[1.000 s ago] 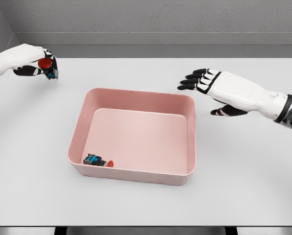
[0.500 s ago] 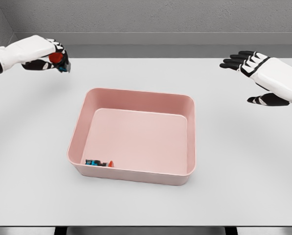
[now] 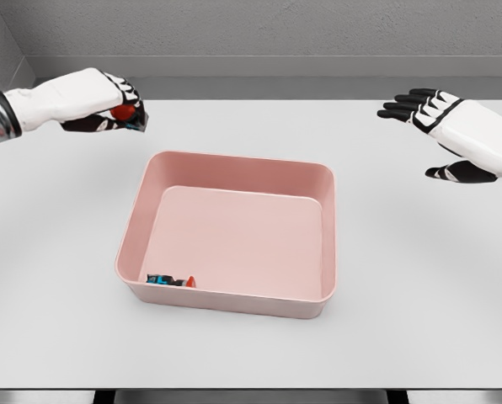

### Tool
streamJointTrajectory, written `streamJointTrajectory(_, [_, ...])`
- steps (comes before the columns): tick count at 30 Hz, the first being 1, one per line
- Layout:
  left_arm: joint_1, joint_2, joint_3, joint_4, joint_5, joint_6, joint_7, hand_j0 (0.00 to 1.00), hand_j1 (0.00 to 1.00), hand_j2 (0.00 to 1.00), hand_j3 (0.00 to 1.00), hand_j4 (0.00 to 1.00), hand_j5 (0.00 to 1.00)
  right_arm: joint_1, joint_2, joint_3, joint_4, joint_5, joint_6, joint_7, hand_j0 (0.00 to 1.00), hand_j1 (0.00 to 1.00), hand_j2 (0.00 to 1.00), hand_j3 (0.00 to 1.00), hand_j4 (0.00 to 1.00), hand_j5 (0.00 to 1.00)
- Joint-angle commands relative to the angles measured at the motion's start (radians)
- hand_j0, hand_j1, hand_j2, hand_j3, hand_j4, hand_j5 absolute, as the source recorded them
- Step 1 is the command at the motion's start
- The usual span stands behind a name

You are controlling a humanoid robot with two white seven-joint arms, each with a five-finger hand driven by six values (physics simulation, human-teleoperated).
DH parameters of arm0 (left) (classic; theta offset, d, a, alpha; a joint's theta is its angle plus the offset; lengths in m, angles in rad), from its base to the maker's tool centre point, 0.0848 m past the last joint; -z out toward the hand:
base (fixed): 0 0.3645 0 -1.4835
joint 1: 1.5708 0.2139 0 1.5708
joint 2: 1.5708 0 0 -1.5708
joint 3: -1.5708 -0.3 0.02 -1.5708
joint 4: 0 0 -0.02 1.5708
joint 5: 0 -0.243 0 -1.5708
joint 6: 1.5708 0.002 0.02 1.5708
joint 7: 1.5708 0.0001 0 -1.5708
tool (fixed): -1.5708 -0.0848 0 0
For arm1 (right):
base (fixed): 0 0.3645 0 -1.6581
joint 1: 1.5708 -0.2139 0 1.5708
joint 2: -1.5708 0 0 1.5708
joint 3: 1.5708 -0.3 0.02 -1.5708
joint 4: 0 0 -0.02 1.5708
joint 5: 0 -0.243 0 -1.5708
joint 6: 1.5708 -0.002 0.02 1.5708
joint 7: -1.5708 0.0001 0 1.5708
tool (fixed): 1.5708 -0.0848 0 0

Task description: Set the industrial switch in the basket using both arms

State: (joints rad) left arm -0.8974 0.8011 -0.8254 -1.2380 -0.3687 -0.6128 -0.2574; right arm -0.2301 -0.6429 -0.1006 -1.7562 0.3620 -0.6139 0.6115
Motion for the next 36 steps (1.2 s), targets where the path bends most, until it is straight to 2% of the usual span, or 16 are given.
streamJointTrajectory(1, [0.000, 0.004, 0.002, -0.046, 0.008, 0.002, 0.001, 0.47, 0.47, 0.47, 0.47, 0.47, 0.47, 0.000, -0.001, 0.001, 0.000, -0.006, 0.003, -0.001, 1.00, 1.00, 1.00, 1.00, 1.00, 1.00])
streamJointTrajectory(20, [0.060, 0.003, 0.000, -0.345, 0.007, 0.002, 0.000, 0.46, 0.46, 0.46, 0.46, 0.46, 0.46, -0.005, -0.003, 0.001, 0.000, -0.005, 0.003, -0.001, 1.00, 1.00, 1.00, 1.00, 1.00, 1.00])
streamJointTrajectory(29, [0.069, 0.001, -0.008, -0.423, 0.005, 0.002, 0.000, 0.50, 0.50, 0.50, 0.50, 0.50, 0.50, -0.003, 0.000, 0.010, 0.000, -0.003, 0.003, -0.001, 1.00, 1.00, 1.00, 1.00, 1.00, 1.00])
streamJointTrajectory(31, [0.084, 0.001, -0.003, -0.442, 0.005, 0.002, 0.000, 0.58, 0.58, 0.58, 0.58, 0.58, 0.58, -0.005, 0.000, 0.009, -0.002, -0.003, 0.003, -0.001, 1.00, 1.00, 1.00, 1.00, 1.00, 1.00])
streamJointTrajectory(32, [0.089, 0.000, -0.003, -0.443, 0.005, 0.002, 0.000, 0.68, 0.68, 0.68, 0.68, 0.68, 0.68, -0.003, 0.000, 0.009, -0.002, -0.003, 0.003, -0.001, 1.00, 1.00, 1.00, 1.00, 1.00, 1.00])
streamJointTrajectory(33, [0.089, 0.000, -0.003, -0.449, 0.005, 0.002, 0.000, 0.79, 0.79, 0.79, 0.79, 0.79, 0.79, -0.005, 0.000, 0.009, -0.002, -0.003, 0.003, -0.001, 1.00, 1.00, 1.00, 1.00, 1.00, 1.00])
streamJointTrajectory(34, [0.089, 0.000, -0.001, -0.451, 0.007, 0.002, 0.001, 1.00, 1.00, 1.00, 1.00, 1.00, 1.00, -0.005, 0.000, 0.009, -0.002, -0.003, 0.003, -0.001, 1.00, 1.00, 1.00, 1.00, 1.00, 1.00])
streamJointTrajectory(36, [0.089, 0.000, 0.002, -0.454, 0.007, 0.002, 0.003, 1.00, 1.00, 1.00, 1.00, 1.00, 1.00, -0.005, 0.000, 0.009, -0.002, -0.003, 0.003, -0.001, 1.00, 1.00, 1.00, 1.00, 1.00, 1.00])
